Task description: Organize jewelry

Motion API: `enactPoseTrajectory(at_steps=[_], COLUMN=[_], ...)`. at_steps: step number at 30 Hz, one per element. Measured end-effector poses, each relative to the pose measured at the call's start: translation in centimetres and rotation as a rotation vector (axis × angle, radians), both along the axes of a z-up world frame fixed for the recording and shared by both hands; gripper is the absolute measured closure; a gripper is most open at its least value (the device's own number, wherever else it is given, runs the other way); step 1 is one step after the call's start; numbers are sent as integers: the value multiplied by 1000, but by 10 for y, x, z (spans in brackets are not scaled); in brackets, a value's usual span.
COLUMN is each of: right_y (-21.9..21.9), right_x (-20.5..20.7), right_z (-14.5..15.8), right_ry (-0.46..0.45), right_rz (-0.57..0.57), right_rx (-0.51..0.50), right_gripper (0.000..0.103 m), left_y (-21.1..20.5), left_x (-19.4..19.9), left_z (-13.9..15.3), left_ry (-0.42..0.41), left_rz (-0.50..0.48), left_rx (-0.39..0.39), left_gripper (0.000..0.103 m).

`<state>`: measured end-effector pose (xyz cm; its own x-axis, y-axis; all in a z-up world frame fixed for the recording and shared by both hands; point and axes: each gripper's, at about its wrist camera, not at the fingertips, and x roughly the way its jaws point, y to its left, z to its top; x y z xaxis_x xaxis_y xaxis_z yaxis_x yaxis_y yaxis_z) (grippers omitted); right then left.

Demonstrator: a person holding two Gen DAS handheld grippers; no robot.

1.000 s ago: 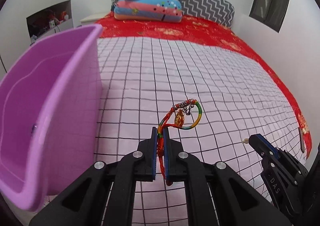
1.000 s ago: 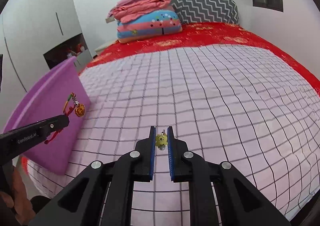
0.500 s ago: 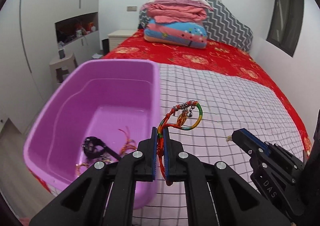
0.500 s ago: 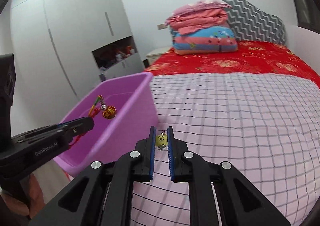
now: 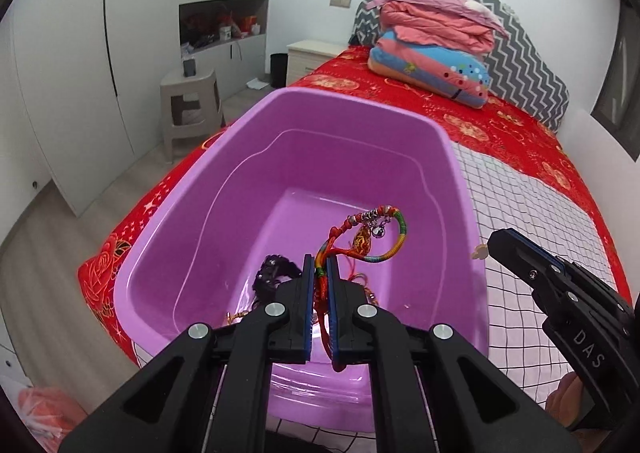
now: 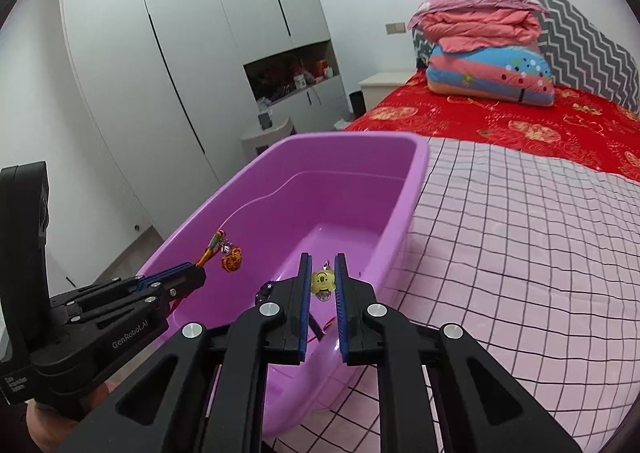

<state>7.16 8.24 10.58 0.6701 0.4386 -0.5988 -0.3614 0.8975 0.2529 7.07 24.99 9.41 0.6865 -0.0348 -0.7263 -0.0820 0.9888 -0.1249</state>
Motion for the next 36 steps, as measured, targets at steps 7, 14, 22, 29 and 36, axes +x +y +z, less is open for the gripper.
enactPoseTrajectory(at_steps=[7, 14, 22, 29, 36], right_y=[25, 37, 23, 7, 2], right_x=[23, 34, 33, 25, 17], right_z=[-17, -28, -14, -6, -1], right_ry=[81, 129, 91, 93, 100], right_rz=[54, 68, 15, -11, -16], right_rx=[-67, -91, -98, -78, -74], right_gripper=[92, 92, 58, 54, 49], left_y=[15, 23, 22, 15, 9], left_x=[16, 20, 10, 4, -2], left_z=[-22, -31, -13, -2, 7], left_ry=[87, 121, 85, 91, 110], left_rz=[37, 60, 118, 136, 175], left_rx=[-20, -27, 32, 76, 100], left_gripper=[95, 93, 18, 7, 6])
